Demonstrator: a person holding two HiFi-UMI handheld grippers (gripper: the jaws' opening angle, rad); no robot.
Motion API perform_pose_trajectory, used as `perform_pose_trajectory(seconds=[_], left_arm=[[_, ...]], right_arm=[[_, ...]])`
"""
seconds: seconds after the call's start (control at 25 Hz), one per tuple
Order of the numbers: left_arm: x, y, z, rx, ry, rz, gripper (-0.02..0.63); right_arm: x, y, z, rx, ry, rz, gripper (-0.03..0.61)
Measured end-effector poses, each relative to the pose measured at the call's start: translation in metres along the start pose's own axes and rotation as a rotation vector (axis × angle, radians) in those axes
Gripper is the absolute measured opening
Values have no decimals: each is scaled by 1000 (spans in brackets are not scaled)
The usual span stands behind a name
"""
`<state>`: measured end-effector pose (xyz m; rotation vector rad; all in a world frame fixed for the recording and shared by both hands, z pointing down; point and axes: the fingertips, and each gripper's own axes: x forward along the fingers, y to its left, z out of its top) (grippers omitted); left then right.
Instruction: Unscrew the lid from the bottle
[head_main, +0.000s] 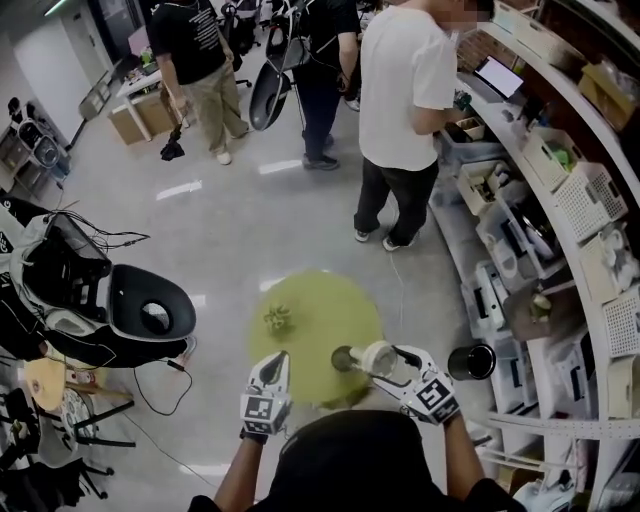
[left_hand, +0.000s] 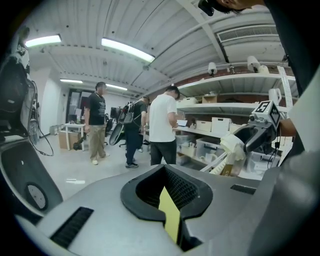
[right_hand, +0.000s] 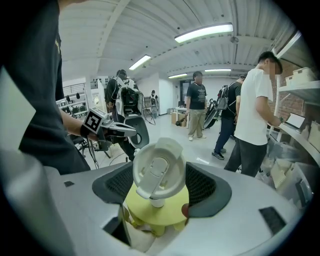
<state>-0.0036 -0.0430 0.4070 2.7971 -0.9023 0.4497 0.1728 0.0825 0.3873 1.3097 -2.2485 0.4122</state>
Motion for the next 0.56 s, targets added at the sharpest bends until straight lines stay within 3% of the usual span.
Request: perform_pose_trajectory(seconds=[0.36,0.56], left_arm=[[7,-6,-3,7,17,-18,18],[27,8,7,35,-14,-14,18]], right_arm=[[-7,-8,8,-17,-7,-5,325],[-2,-34,26,13,-89,-40,325]])
